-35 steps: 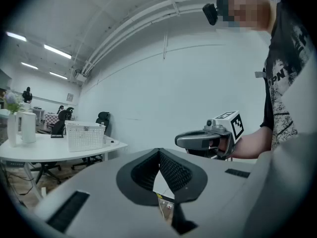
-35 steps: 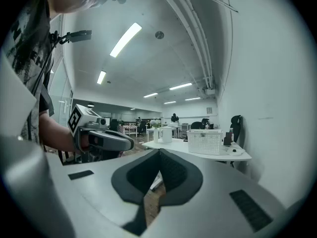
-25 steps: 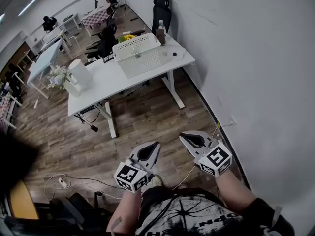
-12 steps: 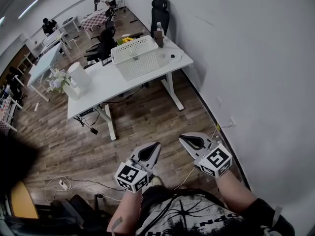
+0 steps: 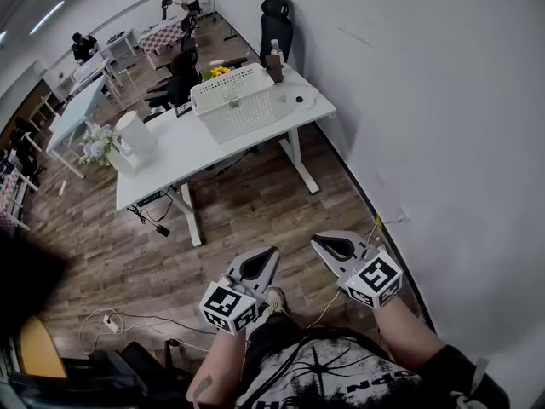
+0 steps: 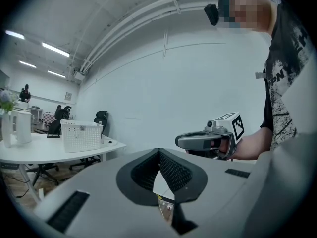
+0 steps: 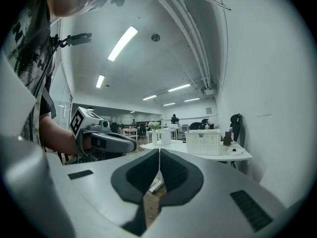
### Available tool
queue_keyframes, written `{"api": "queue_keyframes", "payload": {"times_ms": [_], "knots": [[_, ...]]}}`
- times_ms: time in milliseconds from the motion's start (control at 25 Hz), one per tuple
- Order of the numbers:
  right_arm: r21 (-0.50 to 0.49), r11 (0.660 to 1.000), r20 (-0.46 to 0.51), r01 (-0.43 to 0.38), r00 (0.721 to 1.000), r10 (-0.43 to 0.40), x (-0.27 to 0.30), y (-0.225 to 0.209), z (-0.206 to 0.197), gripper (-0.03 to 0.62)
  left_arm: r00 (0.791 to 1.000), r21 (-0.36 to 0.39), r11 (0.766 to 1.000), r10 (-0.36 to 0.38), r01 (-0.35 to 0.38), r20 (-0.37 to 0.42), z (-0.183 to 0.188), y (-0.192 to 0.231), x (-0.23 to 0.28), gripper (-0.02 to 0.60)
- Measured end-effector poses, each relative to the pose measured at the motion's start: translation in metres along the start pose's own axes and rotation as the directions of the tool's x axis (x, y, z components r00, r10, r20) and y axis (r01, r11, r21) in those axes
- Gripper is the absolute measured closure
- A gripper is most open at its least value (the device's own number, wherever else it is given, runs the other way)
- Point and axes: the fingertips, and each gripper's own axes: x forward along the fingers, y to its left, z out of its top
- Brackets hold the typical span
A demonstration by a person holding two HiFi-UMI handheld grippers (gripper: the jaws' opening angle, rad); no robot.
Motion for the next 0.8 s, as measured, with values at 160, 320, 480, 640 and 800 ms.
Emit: {"api": "queue_keyframes", "payload": {"times_ms": [160,320,480,640,800], "knots": [[-0.001,1.0,-0.003,0.007,1.0,-0.007,0.016,-0.01,0.0,0.571,1.0,-0.009,1.0,-0.007,0.007,0.002,-0.002,0.018,0.007,0.571],[0.001,1.0,-0.012,0.012,1.0,-0.012,0.039,-0.023,0.0,0.571,1.0,-0.016,1.0,-0.018,0.018,0.005,0.0,0.044,0.017,0.571],[0.005,1.0,-0.02,0.022,1.0,-0.022,0.071,-0.036,0.004,0.571,0.999,-0.02,0.999,-0.036,0.036,0.001,0.004,0.077,0.025,0.571],[0.006,0.999,-0.021,0.036,0.999,-0.036,0.106,-0.051,0.01,0.571,0.999,-0.029,0.998,-0.052,0.052,-0.004,0.008,0.116,0.035,0.571],[0.006,0.998,-0.018,0.055,0.998,-0.054,0.141,-0.064,0.017,0.571,0.998,-0.031,0.997,-0.069,0.068,-0.002,0.014,0.156,0.041,0.571]]}}
